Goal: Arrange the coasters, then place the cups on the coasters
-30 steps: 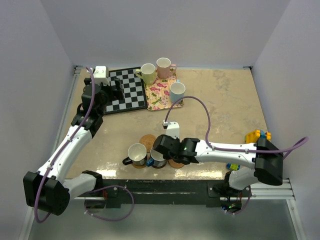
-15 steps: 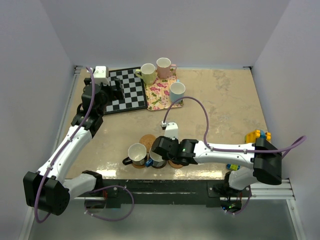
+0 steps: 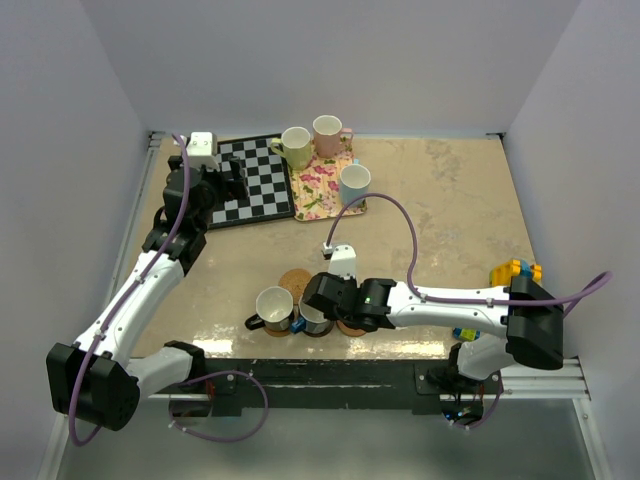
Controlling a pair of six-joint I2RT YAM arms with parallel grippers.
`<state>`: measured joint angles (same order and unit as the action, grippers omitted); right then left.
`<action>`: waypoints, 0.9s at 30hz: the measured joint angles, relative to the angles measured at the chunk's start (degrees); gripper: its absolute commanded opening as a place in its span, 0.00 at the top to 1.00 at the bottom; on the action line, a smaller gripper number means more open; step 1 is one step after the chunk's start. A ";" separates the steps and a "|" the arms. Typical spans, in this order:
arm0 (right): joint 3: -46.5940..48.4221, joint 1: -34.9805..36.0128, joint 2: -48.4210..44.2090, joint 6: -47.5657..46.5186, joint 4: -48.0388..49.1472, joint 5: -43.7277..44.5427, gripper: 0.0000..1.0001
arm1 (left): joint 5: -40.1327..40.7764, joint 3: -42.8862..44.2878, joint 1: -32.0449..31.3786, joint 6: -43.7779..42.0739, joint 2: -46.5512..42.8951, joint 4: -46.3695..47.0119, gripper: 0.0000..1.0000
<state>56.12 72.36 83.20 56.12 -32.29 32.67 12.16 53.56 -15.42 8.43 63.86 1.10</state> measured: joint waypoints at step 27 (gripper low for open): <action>0.00 0.02 -3.48 -3.98 3.10 0.87 0.25 | -0.02 0.00 0.00 0.00 0.00 0.00 0.02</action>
<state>56.12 72.38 79.72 52.14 -29.19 33.54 12.14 53.56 -15.42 8.43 63.86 1.10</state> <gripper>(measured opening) 0.733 0.982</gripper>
